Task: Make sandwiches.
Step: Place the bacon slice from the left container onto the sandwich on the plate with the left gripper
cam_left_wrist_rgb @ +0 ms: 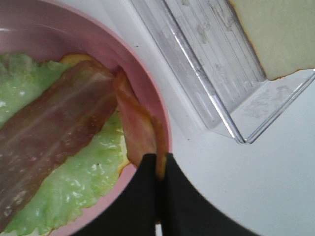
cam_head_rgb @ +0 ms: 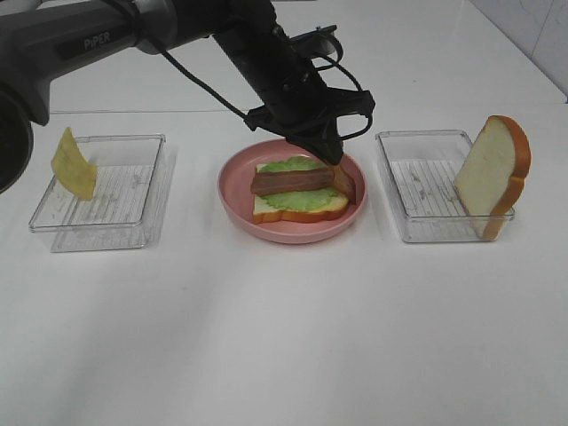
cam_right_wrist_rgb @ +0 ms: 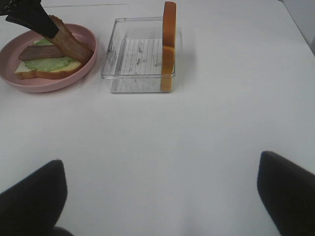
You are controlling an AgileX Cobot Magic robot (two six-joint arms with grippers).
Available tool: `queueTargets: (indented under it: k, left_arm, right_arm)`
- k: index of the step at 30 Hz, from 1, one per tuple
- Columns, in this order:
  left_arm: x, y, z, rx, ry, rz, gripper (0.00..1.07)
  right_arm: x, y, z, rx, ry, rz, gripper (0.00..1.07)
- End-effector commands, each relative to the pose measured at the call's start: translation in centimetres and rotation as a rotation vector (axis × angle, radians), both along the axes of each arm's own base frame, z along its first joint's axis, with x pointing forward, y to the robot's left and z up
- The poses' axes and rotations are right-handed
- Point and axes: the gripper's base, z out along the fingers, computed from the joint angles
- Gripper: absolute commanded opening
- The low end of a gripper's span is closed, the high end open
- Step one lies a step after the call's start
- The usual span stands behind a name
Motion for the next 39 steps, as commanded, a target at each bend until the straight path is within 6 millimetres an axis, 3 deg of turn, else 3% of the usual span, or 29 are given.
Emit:
queueTargets:
  k: [1,12,32,33,34,36,37,39]
  left_arm:
    - [0.6,0.7,0.0,0.058,-0.05,-0.001,0.0]
    - [1.7,2.2,-0.3,0.197,-0.164,0.013,0.0]
    - [1.8,2.6,-0.6,0.245,-0.157,0.048,0.02]
    - [1.8,2.6,-0.6,0.247,-0.154,0.047,0.09]
    - [1.8,2.6,-0.6,0.247,-0.154,0.047,0.09]
    - [1.8,2.7,-0.6,0.257,-0.145,0.058,0.26]
    - [1.8,2.7,-0.6,0.257,-0.145,0.058,0.26]
    - [1.9,2.9,-0.4,0.27,-0.144,0.092,0.62]
  right_arm:
    - [-0.4,0.0,0.0,-0.002,-0.037,0.002,0.98]
    - [-0.4,0.0,0.0,-0.002,-0.037,0.002,0.98]
    - [-0.4,0.0,0.0,-0.002,-0.037,0.002,0.98]
    - [-0.4,0.0,0.0,-0.002,-0.037,0.002,0.98]
    - [-0.4,0.0,0.0,-0.002,-0.037,0.002,0.98]
    - [-0.4,0.0,0.0,-0.002,-0.037,0.002,0.98]
    - [-0.4,0.0,0.0,-0.002,-0.037,0.002,0.98]
    - [-0.4,0.0,0.0,-0.002,-0.037,0.002,0.98]
